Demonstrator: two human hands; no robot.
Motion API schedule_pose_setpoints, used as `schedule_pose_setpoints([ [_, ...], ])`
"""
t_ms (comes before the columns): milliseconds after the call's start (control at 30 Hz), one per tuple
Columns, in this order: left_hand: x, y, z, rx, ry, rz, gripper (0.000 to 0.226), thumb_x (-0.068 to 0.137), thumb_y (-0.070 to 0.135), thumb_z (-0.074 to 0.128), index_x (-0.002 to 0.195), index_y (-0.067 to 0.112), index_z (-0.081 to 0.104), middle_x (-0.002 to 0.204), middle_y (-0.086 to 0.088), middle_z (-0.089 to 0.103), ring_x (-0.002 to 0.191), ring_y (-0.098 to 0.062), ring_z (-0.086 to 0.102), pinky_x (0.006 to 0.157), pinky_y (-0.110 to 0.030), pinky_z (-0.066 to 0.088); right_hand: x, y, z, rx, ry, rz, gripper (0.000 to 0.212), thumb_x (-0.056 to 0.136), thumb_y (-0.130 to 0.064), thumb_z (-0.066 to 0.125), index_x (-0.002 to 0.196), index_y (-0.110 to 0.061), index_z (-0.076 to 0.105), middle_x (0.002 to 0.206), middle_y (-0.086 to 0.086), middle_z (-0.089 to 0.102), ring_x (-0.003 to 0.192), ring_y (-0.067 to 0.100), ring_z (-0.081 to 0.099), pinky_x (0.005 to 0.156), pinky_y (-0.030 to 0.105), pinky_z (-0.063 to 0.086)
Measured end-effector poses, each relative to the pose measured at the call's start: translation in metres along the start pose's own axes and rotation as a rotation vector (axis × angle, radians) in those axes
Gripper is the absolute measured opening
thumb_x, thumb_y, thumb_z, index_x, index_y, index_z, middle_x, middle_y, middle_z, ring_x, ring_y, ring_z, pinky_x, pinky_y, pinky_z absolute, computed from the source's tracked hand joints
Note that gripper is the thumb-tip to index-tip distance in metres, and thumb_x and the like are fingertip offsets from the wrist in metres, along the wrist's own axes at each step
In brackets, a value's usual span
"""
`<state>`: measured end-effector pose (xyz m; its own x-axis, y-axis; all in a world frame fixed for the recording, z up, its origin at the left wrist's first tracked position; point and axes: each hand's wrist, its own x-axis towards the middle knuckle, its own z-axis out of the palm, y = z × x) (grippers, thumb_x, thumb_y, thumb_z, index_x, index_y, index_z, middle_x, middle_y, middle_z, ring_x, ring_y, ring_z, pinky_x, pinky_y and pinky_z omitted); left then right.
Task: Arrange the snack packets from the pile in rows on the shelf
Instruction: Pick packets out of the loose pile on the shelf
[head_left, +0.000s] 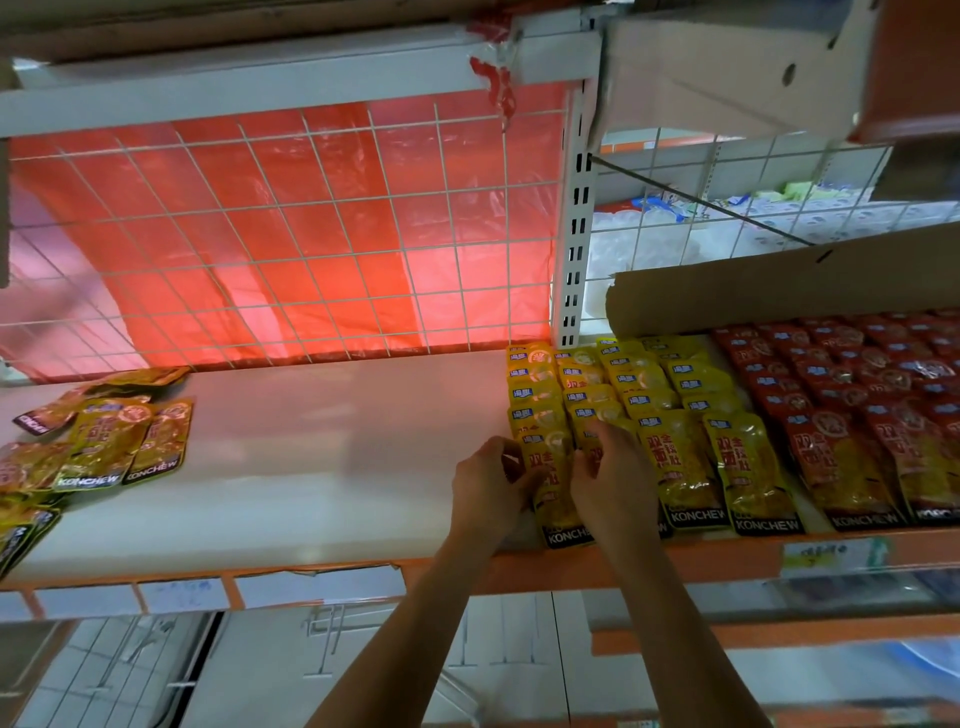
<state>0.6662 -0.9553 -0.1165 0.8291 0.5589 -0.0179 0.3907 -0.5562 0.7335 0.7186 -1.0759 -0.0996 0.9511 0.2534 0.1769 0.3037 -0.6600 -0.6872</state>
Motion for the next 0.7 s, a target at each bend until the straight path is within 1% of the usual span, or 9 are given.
schedule_pose_setpoints([
  [67, 0.0, 0.001, 0.001, 0.029, 0.008, -0.009, 0.032, 0.084, 0.038, 0.071, 0.104, 0.016, 0.062, 0.094, 0.002, 0.069, 0.082, -0.014, 0.062, 0.079, -0.026, 0.051, -0.001, -0.001, 0.0, 0.006, 0.001, -0.005, 0.036, 0.091, -0.013, 0.058, 0.127, -0.011, 0.056, 0.124, 0.006, 0.06, 0.119, 0.021, 0.051, 0.098, 0.03, 0.038],
  [167, 0.001, 0.001, 0.002, 0.049, 0.012, -0.037, 0.032, 0.084, 0.041, 0.07, 0.103, 0.018, 0.06, 0.091, 0.003, 0.068, 0.082, -0.014, 0.064, 0.079, -0.029, 0.053, -0.001, -0.001, 0.0, 0.0, -0.002, -0.021, 0.034, 0.091, -0.013, 0.058, 0.125, -0.011, 0.057, 0.122, 0.005, 0.06, 0.117, 0.022, 0.051, 0.097, 0.031, 0.038],
  [267, 0.002, -0.001, -0.001, 0.018, 0.037, -0.051, 0.029, 0.086, 0.041, 0.067, 0.103, 0.02, 0.059, 0.09, 0.003, 0.068, 0.08, -0.014, 0.063, 0.075, -0.027, 0.052, -0.001, -0.004, 0.001, -0.006, 0.001, -0.038, 0.03, 0.092, -0.016, 0.058, 0.121, -0.011, 0.059, 0.118, 0.005, 0.062, 0.114, 0.022, 0.053, 0.096, 0.034, 0.041],
  [367, 0.004, -0.004, -0.009, -0.006, 0.119, -0.037, 0.027, 0.089, 0.043, 0.062, 0.104, 0.02, 0.062, 0.089, 0.004, 0.069, 0.077, -0.011, 0.063, 0.067, -0.023, 0.046, -0.002, -0.009, 0.005, 0.0, 0.0, -0.068, 0.027, 0.094, -0.018, 0.055, 0.12, -0.013, 0.06, 0.116, 0.005, 0.063, 0.111, 0.022, 0.054, 0.091, 0.034, 0.044],
  [467, 0.004, -0.01, -0.017, 0.037, 0.211, -0.024, 0.023, 0.091, 0.042, 0.059, 0.103, 0.023, 0.063, 0.088, 0.007, 0.07, 0.076, -0.009, 0.063, 0.07, -0.022, 0.047, -0.005, -0.018, 0.013, -0.016, -0.02, -0.095, 0.032, 0.092, -0.013, 0.054, 0.124, -0.015, 0.059, 0.118, 0.005, 0.062, 0.114, 0.023, 0.052, 0.091, 0.033, 0.042],
  [600, 0.006, -0.024, -0.035, 0.073, 0.31, -0.011, 0.025, 0.092, 0.038, 0.059, 0.109, 0.021, 0.065, 0.099, 0.005, 0.07, 0.081, -0.007, 0.06, 0.075, -0.02, 0.044, -0.011, -0.038, 0.03, -0.017, -0.062, -0.161, 0.031, 0.088, -0.01, 0.057, 0.119, -0.012, 0.062, 0.119, 0.008, 0.062, 0.114, 0.024, 0.051, 0.091, 0.031, 0.04],
  [700, 0.012, -0.04, -0.057, 0.089, 0.355, -0.029, 0.029, 0.091, 0.037, 0.061, 0.114, 0.019, 0.064, 0.109, 0.002, 0.068, 0.093, -0.012, 0.063, 0.081, -0.018, 0.043, -0.014, -0.056, 0.047, -0.021, -0.105, -0.208, 0.033, 0.089, -0.01, 0.057, 0.122, -0.013, 0.061, 0.123, 0.005, 0.061, 0.119, 0.023, 0.05, 0.095, 0.029, 0.039],
])
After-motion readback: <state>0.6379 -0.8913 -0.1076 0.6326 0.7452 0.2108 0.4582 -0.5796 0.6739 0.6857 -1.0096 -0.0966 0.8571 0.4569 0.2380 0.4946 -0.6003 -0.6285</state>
